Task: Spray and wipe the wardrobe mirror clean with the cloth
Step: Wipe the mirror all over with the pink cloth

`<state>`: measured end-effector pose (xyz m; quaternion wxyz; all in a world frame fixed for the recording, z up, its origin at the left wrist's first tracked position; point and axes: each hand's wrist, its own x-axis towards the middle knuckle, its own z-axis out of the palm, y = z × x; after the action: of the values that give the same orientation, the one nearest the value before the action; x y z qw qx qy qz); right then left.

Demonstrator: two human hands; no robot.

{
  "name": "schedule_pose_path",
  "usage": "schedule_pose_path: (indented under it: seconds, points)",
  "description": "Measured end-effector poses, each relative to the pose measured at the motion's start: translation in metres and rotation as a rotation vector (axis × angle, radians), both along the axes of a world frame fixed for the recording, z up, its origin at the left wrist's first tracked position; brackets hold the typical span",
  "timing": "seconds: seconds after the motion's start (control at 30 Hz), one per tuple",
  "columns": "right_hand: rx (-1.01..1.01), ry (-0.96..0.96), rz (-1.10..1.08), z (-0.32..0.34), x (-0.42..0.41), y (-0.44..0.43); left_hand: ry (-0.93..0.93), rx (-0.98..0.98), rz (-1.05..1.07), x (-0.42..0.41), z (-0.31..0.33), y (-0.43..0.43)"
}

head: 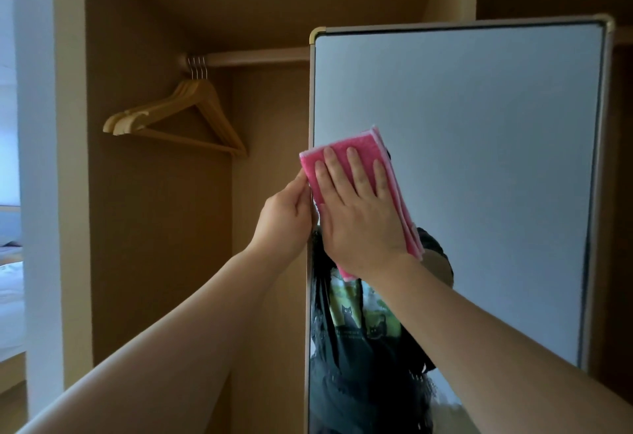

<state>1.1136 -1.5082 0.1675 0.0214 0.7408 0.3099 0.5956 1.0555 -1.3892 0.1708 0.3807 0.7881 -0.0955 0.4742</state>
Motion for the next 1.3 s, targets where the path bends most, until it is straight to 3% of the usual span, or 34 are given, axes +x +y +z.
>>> schedule_pose_path:
  seconds: [0.23,0.63,1.0,1.3]
  points:
    - [0.031,0.031,0.004,-0.027,-0.002,0.002,-0.008,-0.036,-0.058,-0.003,-0.008,0.0]
    - [-0.133,-0.017,0.068,-0.016,-0.003,-0.023,0.251,-0.2,-0.08,-0.013,-0.1,0.001]
    - [-0.121,-0.051,0.061,-0.016,0.002,-0.02,0.444,-0.185,-0.046,-0.021,-0.152,0.004]
    - [-0.124,-0.055,0.029,-0.013,0.003,-0.018,0.493,-0.141,-0.112,-0.03,-0.173,0.004]
